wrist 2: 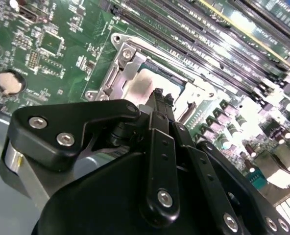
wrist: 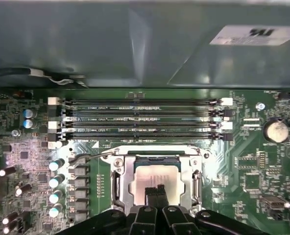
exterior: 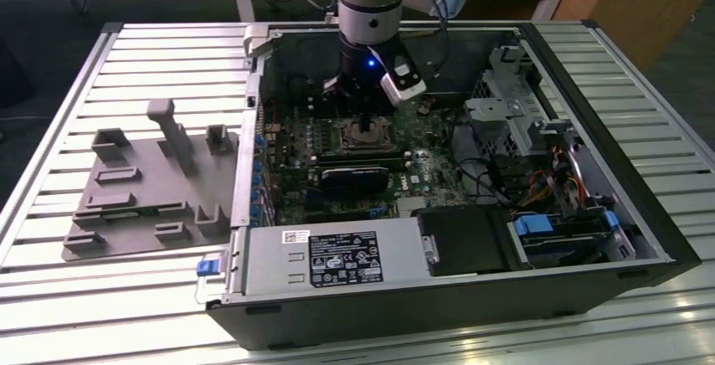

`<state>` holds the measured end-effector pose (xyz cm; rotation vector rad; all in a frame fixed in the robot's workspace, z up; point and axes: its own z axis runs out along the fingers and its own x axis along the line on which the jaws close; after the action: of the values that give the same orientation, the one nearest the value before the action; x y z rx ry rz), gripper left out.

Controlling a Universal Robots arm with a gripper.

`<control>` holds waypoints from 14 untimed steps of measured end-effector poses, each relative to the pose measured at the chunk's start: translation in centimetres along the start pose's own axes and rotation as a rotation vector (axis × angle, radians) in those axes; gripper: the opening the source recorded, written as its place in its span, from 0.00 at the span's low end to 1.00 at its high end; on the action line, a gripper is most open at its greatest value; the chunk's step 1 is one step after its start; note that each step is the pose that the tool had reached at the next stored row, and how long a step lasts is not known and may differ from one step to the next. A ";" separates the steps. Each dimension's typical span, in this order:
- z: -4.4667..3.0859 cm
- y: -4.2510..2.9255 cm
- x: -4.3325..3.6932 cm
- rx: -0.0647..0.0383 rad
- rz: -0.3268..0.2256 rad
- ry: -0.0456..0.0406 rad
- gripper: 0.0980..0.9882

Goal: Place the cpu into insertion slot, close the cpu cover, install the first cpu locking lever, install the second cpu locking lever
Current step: 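Close the cpu cover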

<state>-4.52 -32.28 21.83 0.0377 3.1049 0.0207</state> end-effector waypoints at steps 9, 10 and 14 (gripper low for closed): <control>-2.63 0.04 -0.09 0.000 0.000 -0.0107 0.01; -2.84 0.04 -0.10 0.000 0.000 -0.0119 0.01; -3.17 0.04 -0.11 0.000 0.000 -0.0144 0.01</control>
<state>-4.52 -32.28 25.00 0.0375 3.0905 0.0208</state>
